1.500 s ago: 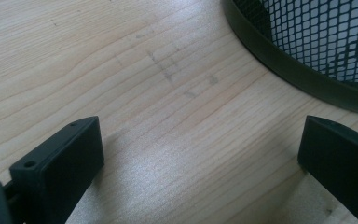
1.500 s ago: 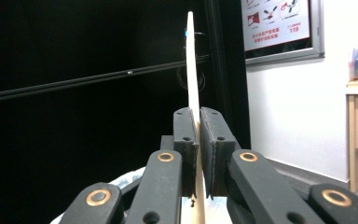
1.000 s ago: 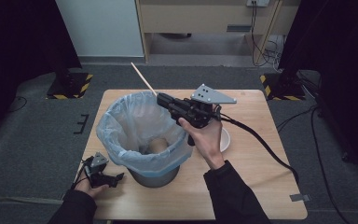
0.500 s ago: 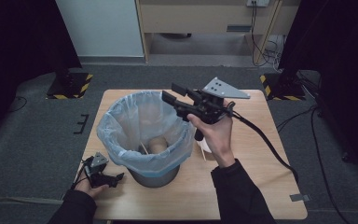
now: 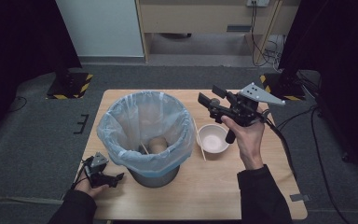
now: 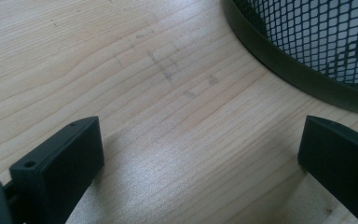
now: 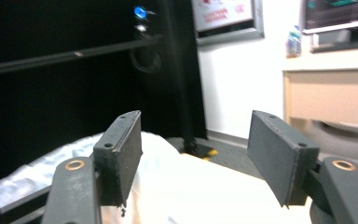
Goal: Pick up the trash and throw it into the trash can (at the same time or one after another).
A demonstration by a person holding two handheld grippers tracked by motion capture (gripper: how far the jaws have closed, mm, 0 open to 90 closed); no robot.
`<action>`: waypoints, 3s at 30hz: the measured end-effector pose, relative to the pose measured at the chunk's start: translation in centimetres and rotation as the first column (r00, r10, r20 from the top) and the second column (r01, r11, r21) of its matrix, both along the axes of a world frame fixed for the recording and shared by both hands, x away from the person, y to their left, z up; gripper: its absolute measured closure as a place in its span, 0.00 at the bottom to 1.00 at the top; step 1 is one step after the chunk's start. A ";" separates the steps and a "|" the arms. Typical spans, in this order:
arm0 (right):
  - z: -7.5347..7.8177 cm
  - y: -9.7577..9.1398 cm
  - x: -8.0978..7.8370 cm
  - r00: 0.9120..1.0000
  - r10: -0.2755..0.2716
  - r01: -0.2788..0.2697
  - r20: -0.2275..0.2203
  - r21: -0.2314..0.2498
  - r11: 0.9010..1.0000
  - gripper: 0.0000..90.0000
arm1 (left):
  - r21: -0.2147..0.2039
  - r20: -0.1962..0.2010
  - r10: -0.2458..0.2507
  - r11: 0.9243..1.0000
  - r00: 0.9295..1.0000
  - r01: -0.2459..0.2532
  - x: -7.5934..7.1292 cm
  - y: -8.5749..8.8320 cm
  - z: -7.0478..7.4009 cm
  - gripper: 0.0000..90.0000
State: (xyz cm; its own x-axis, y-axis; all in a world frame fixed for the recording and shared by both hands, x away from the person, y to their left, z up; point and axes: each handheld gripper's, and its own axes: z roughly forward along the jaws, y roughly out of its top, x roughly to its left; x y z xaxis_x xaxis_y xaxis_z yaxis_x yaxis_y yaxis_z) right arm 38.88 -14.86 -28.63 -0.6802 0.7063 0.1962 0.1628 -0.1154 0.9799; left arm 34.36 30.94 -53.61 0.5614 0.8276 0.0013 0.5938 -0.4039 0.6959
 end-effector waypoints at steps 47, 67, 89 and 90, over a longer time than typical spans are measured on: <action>-20.1 1.9 4.5 0.903 -0.178 0.020 -0.392 -0.375 0.927 0.67 | 0.000 -0.001 -0.005 1.000 1.000 0.005 0.0 -0.1 0.0 0.00; -21.0 2.1 4.8 0.887 -0.187 -0.001 -0.422 -0.408 0.913 0.82 | 0.000 -0.001 -0.006 1.000 1.000 0.006 0.0 -0.1 0.0 0.00; -20.8 -0.1 5.3 0.873 -0.197 0.028 -0.445 -0.359 0.933 0.95 | 0.000 -0.001 -0.007 1.000 1.000 0.007 0.0 -0.1 0.0 0.00; -20.9 0.0 5.3 0.874 -0.195 0.024 -0.445 -0.361 0.932 0.94 | 0.000 -0.001 -0.007 1.000 1.000 0.007 0.0 -0.1 0.0 0.00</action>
